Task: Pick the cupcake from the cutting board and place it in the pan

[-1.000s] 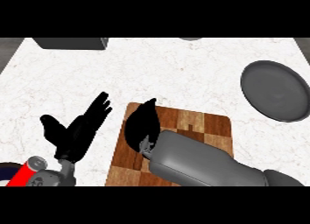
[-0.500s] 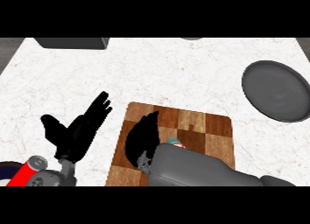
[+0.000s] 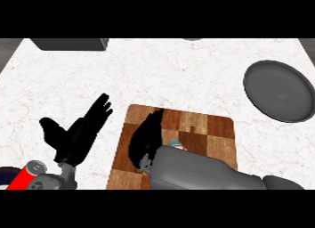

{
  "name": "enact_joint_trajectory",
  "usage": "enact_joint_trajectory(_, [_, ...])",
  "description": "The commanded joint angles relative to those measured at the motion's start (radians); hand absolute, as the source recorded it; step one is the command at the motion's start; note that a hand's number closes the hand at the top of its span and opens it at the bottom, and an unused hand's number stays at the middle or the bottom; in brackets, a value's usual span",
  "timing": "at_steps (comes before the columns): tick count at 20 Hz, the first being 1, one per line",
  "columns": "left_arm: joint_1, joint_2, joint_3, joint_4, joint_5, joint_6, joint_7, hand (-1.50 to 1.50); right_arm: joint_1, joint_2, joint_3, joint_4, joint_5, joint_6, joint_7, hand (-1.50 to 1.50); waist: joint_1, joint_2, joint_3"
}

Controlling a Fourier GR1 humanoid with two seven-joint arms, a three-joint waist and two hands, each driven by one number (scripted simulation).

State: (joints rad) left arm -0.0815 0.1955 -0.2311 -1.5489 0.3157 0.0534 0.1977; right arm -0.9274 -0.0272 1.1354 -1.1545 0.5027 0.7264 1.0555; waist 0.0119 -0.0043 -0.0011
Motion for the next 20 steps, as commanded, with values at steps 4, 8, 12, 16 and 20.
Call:
enact_joint_trajectory(4, [0.014,0.003,0.034,0.029,0.012,-0.038,-0.031,0.00,0.069,0.026,-0.005,-0.039,0.080,0.083,0.169,-1.50,-0.015,0.001,0.001])
enact_joint_trajectory(8, [0.026,-0.034,-0.003,0.002,-0.037,0.009,-0.020,0.00,0.090,0.026,-0.007,0.023,0.146,0.040,0.120,-1.50,-0.004,0.003,0.001])
enact_joint_trajectory(12, [0.035,0.008,0.033,-0.040,-0.001,-0.041,0.027,0.00,0.114,0.018,-0.055,0.035,0.216,0.079,0.048,-1.50,-0.009,0.002,0.001])
enact_joint_trajectory(16, [0.014,-0.009,0.060,-0.013,-0.014,-0.033,0.006,0.00,0.047,-0.025,-0.070,0.035,0.309,0.061,-0.123,1.50,-0.007,0.004,0.001])
enact_joint_trajectory(20, [0.075,-0.049,0.008,-0.025,-0.055,-0.027,-0.038,0.00,0.034,0.016,-0.007,0.107,0.404,0.015,-0.217,1.50,0.001,0.005,0.001])
